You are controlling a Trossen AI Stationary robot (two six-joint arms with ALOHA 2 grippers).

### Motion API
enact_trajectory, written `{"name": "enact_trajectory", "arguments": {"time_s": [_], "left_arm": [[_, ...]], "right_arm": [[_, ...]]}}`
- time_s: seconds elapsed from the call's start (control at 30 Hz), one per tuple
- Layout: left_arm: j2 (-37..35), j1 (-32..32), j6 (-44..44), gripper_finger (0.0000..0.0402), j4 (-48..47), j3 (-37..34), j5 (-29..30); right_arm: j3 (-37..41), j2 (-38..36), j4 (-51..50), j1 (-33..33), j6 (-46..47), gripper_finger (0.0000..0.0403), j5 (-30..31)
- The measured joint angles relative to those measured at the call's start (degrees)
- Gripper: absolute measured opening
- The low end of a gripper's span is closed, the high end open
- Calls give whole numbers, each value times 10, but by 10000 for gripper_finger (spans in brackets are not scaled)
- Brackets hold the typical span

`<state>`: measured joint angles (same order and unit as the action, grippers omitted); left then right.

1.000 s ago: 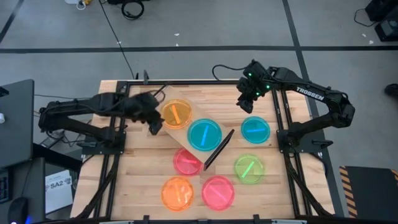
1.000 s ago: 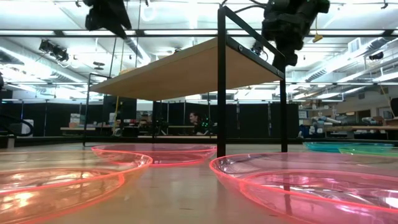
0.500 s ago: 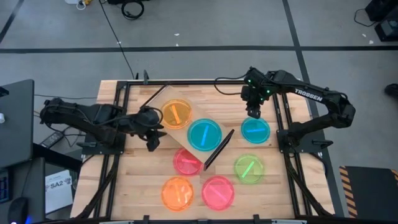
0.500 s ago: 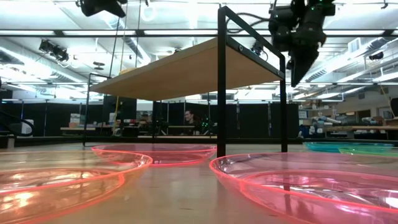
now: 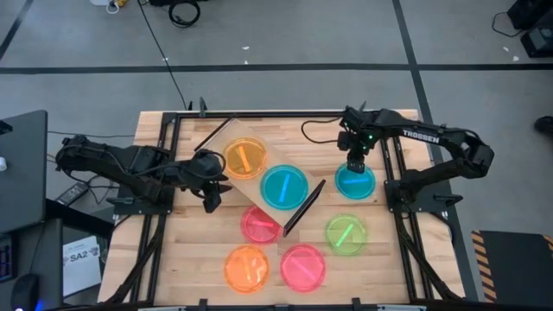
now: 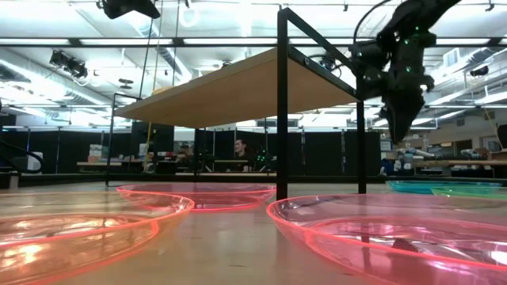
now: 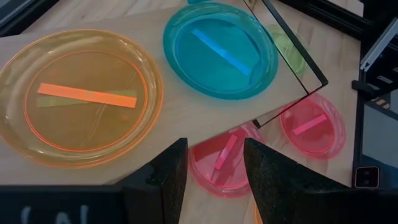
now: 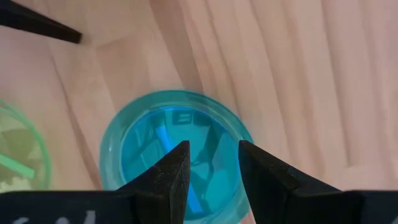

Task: Place and stack plates onto a shelf
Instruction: Stack the blue plate on top of the blue plate on the shelf

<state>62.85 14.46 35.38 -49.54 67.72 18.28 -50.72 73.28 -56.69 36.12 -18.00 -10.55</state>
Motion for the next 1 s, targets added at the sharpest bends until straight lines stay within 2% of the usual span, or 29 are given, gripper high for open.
{"name": "enact_trajectory", "arguments": {"time_s": [0.33,0.53,1.0], "left_arm": [[0,0,0,165,0,0,0],[0,0,0,165,0,0,0],[0,0,0,165,0,0,0]], "right_arm": [[85,0,151,10,-6,144,2],[114,0,171,21,-60,144,0],[169,0,253,44,-62,144,0]]}}
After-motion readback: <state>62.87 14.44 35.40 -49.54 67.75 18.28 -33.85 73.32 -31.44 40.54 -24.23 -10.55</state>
